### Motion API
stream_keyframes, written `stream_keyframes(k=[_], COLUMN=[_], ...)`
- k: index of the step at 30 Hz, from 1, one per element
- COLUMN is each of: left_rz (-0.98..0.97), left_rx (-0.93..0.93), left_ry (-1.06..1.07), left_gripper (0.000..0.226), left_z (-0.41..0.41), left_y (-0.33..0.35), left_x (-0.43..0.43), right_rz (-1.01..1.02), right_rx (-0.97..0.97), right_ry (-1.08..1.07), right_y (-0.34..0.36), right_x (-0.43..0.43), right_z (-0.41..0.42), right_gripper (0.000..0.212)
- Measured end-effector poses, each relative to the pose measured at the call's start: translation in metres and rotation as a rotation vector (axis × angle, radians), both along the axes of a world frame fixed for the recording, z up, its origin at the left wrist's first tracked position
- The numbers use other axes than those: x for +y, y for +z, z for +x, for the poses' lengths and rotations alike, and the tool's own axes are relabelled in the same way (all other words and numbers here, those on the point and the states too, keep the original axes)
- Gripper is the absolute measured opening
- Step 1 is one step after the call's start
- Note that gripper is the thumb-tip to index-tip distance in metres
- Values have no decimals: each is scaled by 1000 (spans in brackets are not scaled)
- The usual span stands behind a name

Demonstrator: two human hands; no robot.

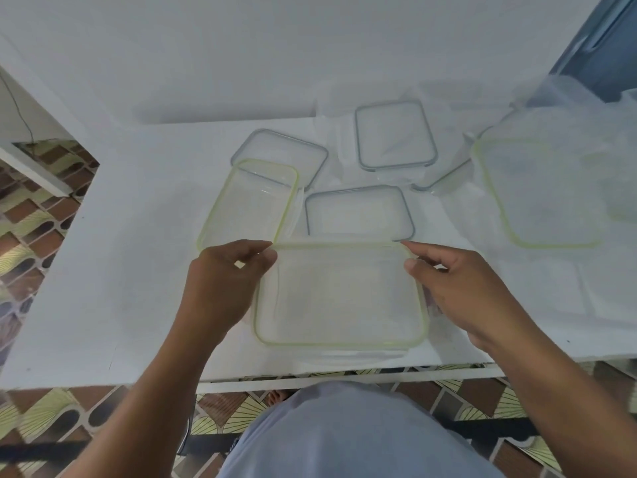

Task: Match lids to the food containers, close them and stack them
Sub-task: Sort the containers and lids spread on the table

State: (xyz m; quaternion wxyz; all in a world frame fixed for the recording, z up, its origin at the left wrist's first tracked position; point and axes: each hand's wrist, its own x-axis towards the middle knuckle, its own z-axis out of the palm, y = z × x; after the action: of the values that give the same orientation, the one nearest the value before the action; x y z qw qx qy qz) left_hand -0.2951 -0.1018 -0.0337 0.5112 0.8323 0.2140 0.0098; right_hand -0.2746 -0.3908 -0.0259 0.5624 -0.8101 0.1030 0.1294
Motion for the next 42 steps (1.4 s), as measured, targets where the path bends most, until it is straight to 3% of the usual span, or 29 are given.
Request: stream_keyframes(k=[5, 9, 14, 19, 21, 24, 29, 34, 38, 42], left_rz=[-74, -7, -109, -19, 116, 224, 47, 144, 85, 184], left_rx=[27, 78, 65, 161, 154, 56, 2, 44, 48, 47], left_ry=[-7, -191, -156, -258, -266, -229, -13, -111, -68, -76], left_gripper=[10, 20, 17, 16, 15, 18, 10, 14, 12, 13], left_z=[8, 14, 20, 20, 22, 13, 5, 7, 6, 13], left_y=[-1, 6, 9, 17, 17, 14, 8, 10, 11, 10], left_x=[1, 4, 9, 17, 13, -1, 4, -1, 2, -4], right_rz=[-11, -26, 15, -101, -104, -72, 67, 60, 83, 35], right_rx=[39, 128, 125, 57, 72, 52, 23, 27, 3, -26], right_ry=[35, 215, 120, 226, 229, 199, 29, 34, -34, -89], right_y=[-2, 2, 3, -1, 1, 3, -1, -2, -5, -9], right_x=[-5, -9, -7, -9, -8, -8, -8, -7, -5, 0], right_z=[5, 10, 17, 11, 14, 15, 11, 14, 12, 15], right_gripper=[26, 35, 31, 35, 36, 33, 25, 23, 21, 14])
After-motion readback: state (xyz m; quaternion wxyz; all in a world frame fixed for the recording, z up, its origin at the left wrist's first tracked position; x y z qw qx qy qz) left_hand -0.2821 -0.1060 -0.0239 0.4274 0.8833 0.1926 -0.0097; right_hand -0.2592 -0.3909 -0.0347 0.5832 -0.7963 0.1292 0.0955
